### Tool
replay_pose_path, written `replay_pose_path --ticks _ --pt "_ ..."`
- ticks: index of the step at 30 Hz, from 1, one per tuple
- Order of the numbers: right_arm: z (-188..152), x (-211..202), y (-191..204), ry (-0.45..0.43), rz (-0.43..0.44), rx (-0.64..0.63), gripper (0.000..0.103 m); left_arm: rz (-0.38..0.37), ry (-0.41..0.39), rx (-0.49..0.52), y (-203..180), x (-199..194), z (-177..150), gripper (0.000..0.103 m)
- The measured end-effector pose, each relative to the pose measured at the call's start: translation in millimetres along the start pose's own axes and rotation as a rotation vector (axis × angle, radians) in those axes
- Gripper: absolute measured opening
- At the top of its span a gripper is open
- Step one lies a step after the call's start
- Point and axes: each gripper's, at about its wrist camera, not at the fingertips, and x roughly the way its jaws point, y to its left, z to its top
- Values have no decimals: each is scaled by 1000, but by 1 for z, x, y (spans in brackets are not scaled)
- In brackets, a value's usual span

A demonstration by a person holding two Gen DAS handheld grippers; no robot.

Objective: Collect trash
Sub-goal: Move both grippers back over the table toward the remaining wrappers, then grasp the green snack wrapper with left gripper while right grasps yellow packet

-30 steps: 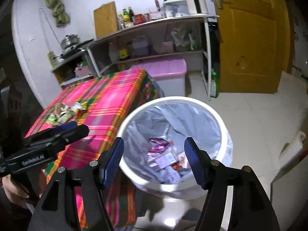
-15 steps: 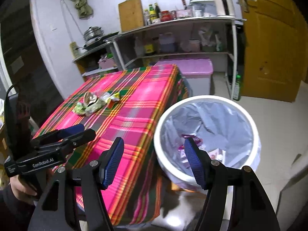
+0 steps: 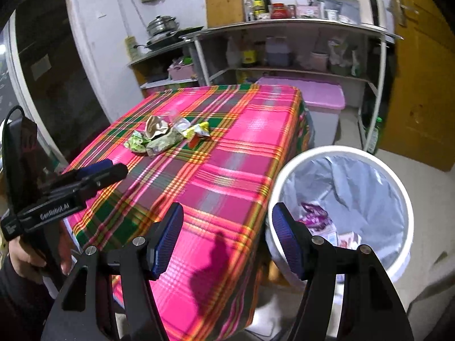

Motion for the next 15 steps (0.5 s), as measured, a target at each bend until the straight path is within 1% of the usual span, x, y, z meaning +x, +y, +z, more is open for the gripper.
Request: replay_pose_path --ticks 4,9,15 --pt "13 12 12 2 8 -45 65 49 -13 -40 29 0 12 64" --pt "32 29 25 2 22 -89 65 106 -9 -75 65 7 25 64" --pt "54 55 35 13 32 -122 65 135 12 -103 93 30 35 64"
